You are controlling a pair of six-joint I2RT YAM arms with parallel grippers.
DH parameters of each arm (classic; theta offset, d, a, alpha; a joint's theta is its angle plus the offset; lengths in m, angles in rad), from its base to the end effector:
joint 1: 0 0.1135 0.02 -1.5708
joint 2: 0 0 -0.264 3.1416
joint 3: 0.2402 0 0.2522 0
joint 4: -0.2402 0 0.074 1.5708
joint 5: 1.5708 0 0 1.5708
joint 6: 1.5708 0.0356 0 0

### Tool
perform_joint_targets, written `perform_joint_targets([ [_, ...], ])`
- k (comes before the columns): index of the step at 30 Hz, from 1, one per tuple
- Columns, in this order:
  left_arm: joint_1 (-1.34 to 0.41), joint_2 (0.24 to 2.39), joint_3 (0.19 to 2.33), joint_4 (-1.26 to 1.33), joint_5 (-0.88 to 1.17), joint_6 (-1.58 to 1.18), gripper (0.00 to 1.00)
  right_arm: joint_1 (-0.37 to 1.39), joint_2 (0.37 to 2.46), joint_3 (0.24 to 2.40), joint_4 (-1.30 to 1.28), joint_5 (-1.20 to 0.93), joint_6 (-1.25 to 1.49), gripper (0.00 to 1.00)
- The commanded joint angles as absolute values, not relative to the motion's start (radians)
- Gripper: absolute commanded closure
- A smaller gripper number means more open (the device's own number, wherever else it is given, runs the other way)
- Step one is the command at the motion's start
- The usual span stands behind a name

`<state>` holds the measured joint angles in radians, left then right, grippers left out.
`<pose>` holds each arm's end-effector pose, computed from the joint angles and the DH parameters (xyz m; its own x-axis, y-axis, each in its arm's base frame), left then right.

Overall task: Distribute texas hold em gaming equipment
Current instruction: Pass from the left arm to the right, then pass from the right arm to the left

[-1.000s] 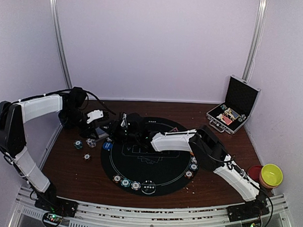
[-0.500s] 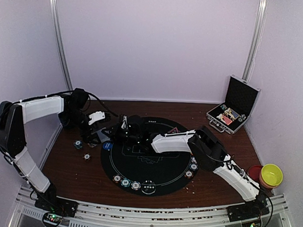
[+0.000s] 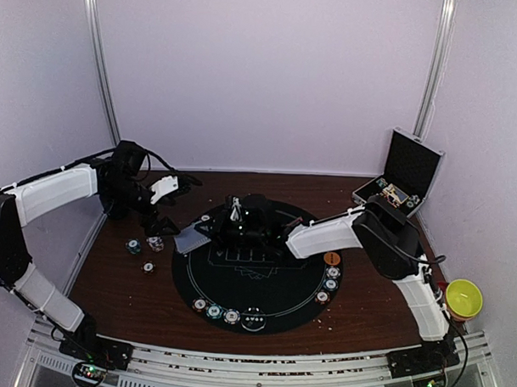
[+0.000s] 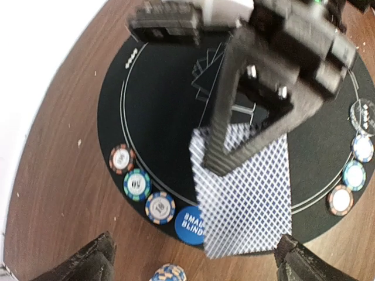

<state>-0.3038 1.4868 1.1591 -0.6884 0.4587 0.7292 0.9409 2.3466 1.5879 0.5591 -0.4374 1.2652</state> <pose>0.2862 -0.1062 0.2645 -0.2779 0.7132 -0.6435 0.9064 0.4165 0.0702 0.2989 0.4356 0.1559 -0.9665 0.1407 -0.2148 -0.1824 0.2124 0.9600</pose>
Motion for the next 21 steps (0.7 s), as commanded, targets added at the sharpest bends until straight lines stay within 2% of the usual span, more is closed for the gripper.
perform_joint_targets([
  [1,-0.362,1.417,1.114,-0.501,0.513,0.648,0.02,0.921,2.175,1.471,0.669,-0.416,1.212,1.00],
  [8,-0.495,1.418,1.156,-0.433,0.527,0.598,0.02,0.910,2.030,1.313,0.675,-0.366,1.169,1.00],
  [13,-0.602,1.432,1.124,-0.383,0.407,0.598,0.02,0.916,2.016,1.272,0.707,-0.381,1.188,1.00],
  [21,-0.630,1.512,1.141,-0.384,0.323,0.573,0.02,0.922,1.979,1.235,0.706,-0.356,1.171,1.00],
])
